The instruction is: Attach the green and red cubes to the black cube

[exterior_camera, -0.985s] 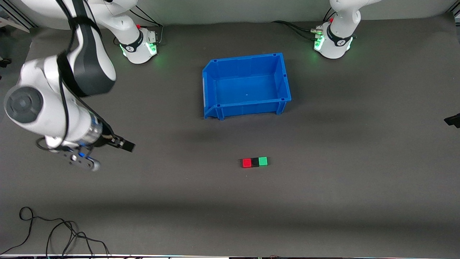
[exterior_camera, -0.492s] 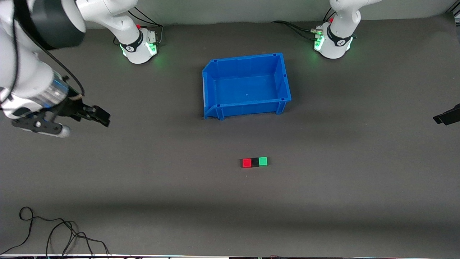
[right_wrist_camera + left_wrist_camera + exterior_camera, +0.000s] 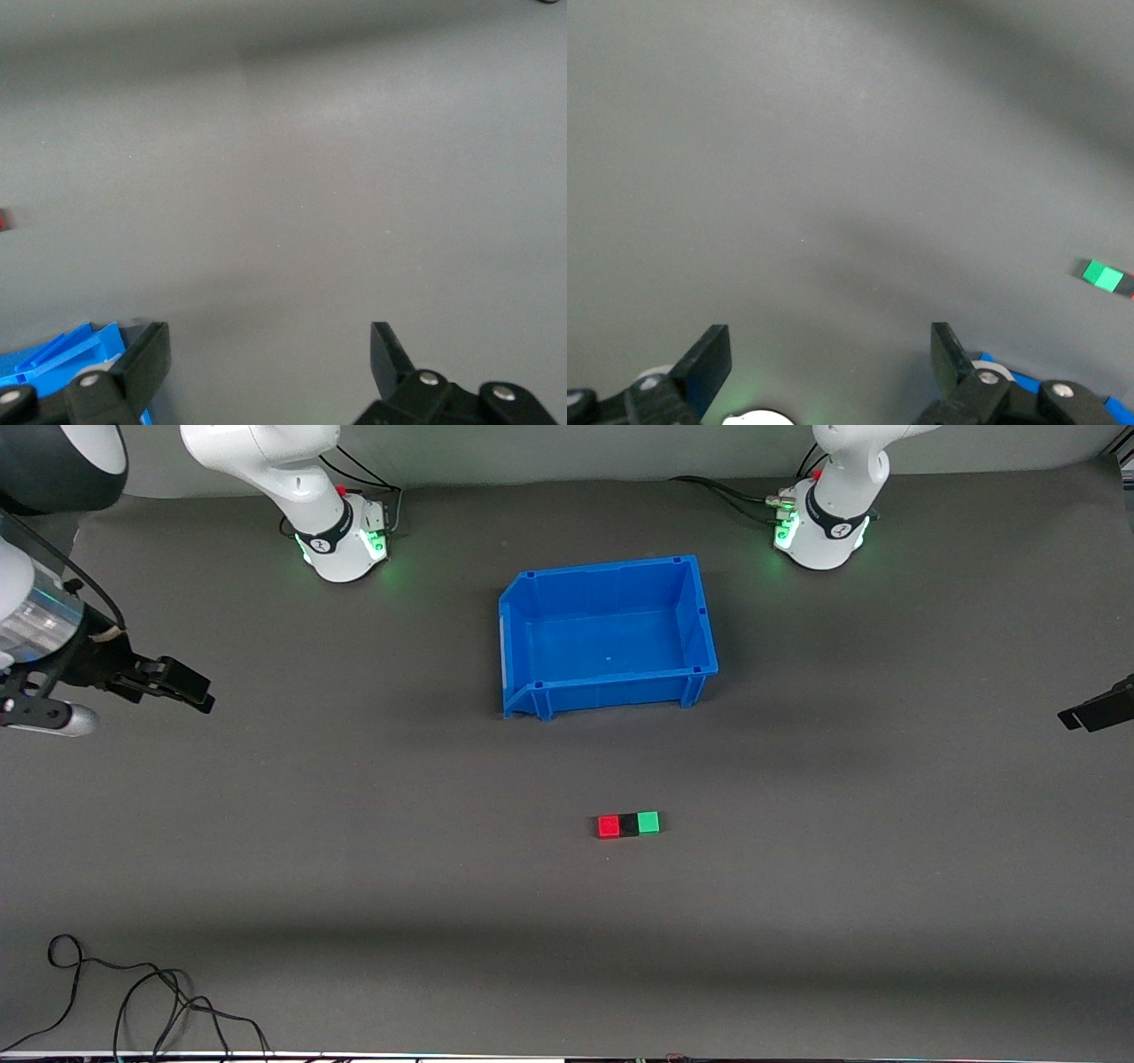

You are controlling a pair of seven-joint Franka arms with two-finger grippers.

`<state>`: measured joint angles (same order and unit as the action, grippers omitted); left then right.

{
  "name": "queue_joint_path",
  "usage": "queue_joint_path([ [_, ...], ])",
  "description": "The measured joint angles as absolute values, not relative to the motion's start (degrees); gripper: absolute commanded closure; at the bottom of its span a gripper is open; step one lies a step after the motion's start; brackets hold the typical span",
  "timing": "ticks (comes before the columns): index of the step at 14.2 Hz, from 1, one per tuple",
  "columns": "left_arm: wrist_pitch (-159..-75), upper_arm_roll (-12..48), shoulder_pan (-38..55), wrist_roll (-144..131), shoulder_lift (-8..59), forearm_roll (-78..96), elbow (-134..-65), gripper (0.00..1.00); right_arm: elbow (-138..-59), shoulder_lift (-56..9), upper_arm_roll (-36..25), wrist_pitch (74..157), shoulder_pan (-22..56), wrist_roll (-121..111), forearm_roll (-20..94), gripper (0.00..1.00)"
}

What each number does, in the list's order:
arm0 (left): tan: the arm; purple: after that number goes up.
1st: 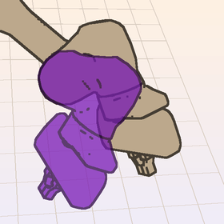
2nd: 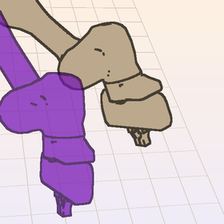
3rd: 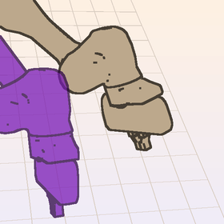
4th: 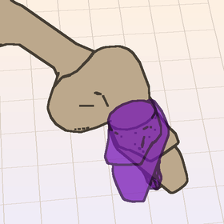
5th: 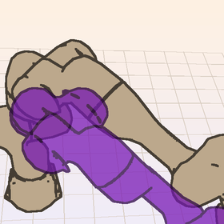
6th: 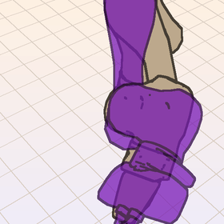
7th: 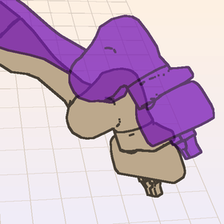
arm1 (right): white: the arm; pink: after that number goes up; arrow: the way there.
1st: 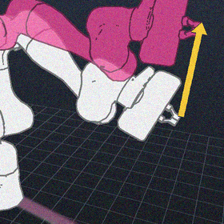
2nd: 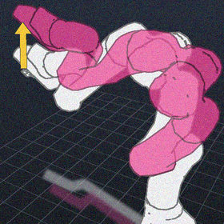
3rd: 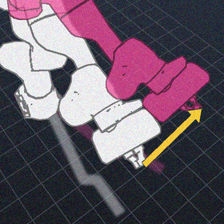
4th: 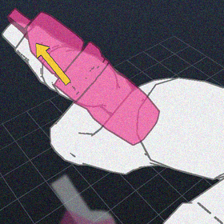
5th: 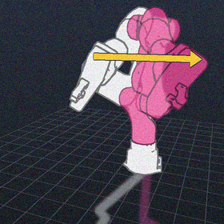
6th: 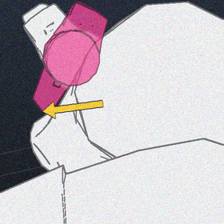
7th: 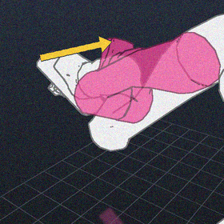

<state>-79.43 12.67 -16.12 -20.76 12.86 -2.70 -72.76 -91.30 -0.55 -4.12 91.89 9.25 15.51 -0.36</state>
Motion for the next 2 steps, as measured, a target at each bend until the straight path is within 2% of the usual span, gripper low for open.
queue_joint_path([
  [2, -79.2, 6.8, -10.4, -19.3, 12.9, -2.2, -72.8, 0.00, -91.3, -0.3, -4.1, 91.1, 9.2, 14.2, -0.3, 0.00],
])
